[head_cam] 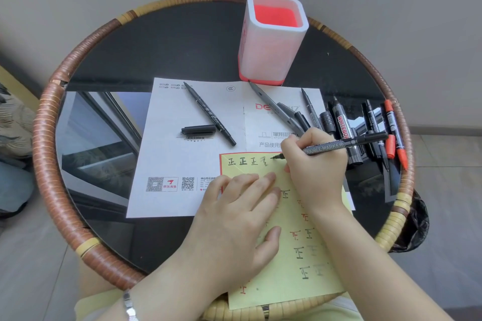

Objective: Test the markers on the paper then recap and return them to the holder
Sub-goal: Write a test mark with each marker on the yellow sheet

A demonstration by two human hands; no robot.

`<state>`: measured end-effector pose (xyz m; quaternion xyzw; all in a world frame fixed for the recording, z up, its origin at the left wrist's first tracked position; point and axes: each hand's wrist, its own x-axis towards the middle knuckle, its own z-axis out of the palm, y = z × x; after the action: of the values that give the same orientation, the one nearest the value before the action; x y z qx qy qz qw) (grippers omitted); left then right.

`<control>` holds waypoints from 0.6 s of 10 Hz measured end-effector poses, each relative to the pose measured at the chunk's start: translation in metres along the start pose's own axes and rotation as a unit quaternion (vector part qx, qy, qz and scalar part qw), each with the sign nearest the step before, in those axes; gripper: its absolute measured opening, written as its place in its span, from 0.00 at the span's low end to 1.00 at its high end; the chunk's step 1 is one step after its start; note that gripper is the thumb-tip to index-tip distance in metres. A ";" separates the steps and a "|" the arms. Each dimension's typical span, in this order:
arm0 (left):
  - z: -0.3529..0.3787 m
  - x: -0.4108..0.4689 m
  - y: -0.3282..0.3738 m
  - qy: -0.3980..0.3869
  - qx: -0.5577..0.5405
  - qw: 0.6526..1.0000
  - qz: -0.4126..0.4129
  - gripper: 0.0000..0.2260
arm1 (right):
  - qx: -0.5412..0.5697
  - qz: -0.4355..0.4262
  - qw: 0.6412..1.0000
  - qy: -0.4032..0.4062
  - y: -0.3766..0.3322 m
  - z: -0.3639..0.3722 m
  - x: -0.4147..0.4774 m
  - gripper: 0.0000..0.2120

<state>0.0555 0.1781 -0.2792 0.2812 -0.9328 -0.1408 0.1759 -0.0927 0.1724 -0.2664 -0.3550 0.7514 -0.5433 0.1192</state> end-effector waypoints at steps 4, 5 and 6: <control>0.000 0.000 0.000 0.002 -0.002 1.000 -0.001 0.20 | 0.012 0.010 1.000 -0.020 -0.001 -0.001 -0.001 0.14; 0.001 0.000 -0.001 0.003 -0.003 1.000 -0.001 0.20 | 0.018 0.013 1.000 -0.021 -0.002 -0.002 -0.002 0.14; 0.001 0.000 -0.001 0.003 -0.004 1.000 -0.002 0.20 | 0.018 0.009 1.000 -0.018 -0.001 -0.002 -0.001 0.14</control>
<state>0.0557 0.1780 -0.2804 0.2832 -0.9311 -0.1443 0.1791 -0.0926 0.1741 -0.2654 -0.3561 0.7424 -0.5489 0.1440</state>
